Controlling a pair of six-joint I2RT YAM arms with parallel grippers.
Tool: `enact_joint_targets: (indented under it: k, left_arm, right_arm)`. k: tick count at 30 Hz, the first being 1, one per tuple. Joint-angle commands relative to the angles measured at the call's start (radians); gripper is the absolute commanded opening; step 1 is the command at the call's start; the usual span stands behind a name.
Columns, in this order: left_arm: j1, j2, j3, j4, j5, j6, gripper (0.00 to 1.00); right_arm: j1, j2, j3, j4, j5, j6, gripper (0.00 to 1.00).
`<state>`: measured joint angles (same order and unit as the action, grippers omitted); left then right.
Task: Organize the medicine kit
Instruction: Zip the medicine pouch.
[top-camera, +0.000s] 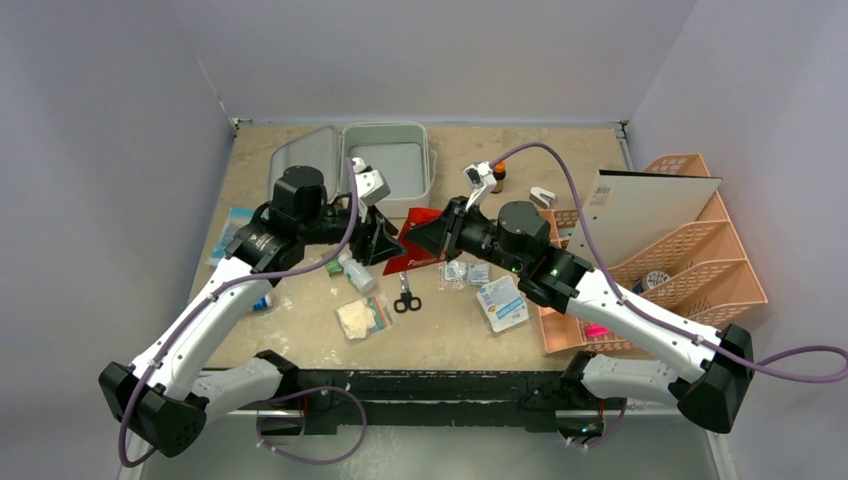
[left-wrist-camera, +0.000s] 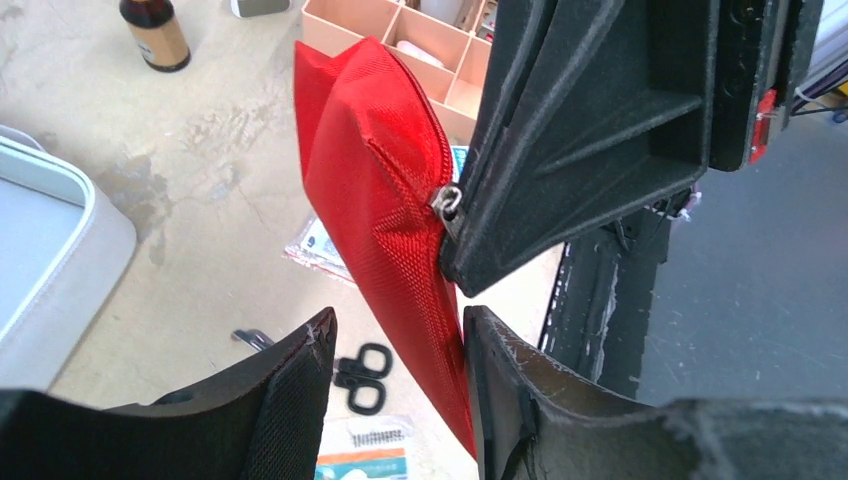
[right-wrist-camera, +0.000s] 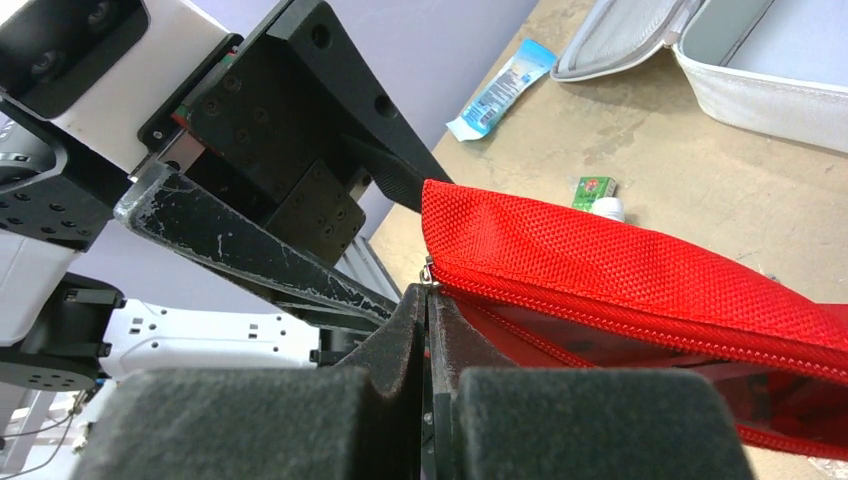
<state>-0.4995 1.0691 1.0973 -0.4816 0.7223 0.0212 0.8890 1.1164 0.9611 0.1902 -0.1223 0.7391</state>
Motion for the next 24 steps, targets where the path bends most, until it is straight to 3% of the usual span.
enact_joint_targets:
  k: [1, 4, 6, 10, 24]
  left_arm:
    - [0.004, 0.031, 0.024, 0.091, -0.011, 0.052, 0.48]
    - [0.004, 0.053, 0.034, 0.109, -0.020, 0.040, 0.46]
    - [0.004, 0.054, 0.027, 0.121, -0.018, 0.047, 0.38]
    - [0.004, 0.014, -0.004, 0.162, -0.034, 0.065, 0.00]
    - [0.005, -0.130, -0.123, 0.257, -0.010, 0.069, 0.00]
  right_arm:
    - [-0.004, -0.027, 0.044, 0.054, -0.021, 0.029, 0.00]
    - [-0.004, -0.021, 0.038, 0.059, -0.036, 0.038, 0.00]
    - [-0.004, -0.020, 0.035, 0.059, -0.046, 0.043, 0.00]
    - [-0.005, -0.027, 0.034, 0.031, -0.051, 0.036, 0.00]
    - [-0.133, -0.071, -0.059, -0.014, -0.133, 0.054, 0.00]
